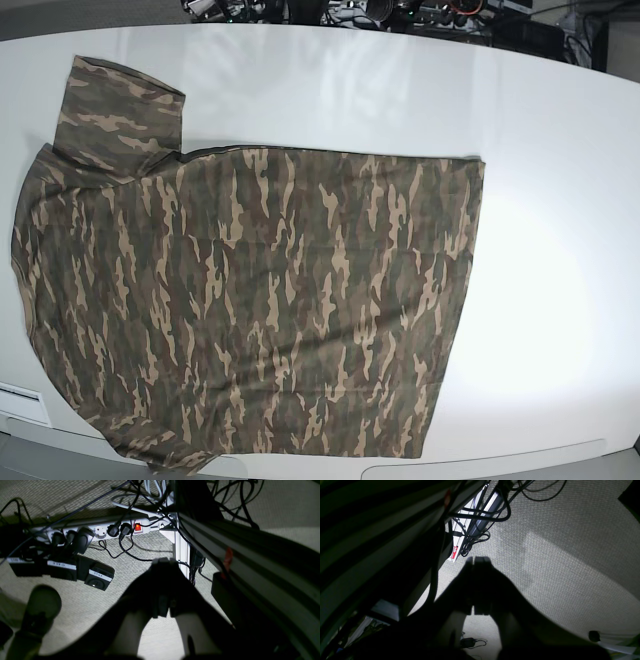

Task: Fold the T-shirt properly

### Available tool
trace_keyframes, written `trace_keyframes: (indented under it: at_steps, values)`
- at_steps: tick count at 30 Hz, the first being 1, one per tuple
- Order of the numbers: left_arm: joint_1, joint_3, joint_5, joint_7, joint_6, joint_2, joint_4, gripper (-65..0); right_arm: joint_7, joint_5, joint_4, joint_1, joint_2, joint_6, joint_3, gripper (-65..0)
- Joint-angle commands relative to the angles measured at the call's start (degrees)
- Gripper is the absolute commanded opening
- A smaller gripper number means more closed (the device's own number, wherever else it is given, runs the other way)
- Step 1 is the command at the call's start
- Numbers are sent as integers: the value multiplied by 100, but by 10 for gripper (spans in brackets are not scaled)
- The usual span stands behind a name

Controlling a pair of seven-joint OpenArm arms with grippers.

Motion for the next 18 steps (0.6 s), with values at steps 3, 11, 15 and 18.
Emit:
trace_keyframes:
  at_steps: [3,11,15,18]
  values:
    - [11,9,284,-39,-50,2,35,-650,-13,-7,39,-2,0,146,13,-650]
    - [15,9,291,-37,240,4,66,-650,4,-9,39,-2,-2,380,13,-650]
    - [50,9,555,166,254,2,199,-650,-42,-11,39,-2,0,382,13,-650]
    - [168,9,981,706,254,0,494,-650,-538,-28,118,-22,2,570,13,-650]
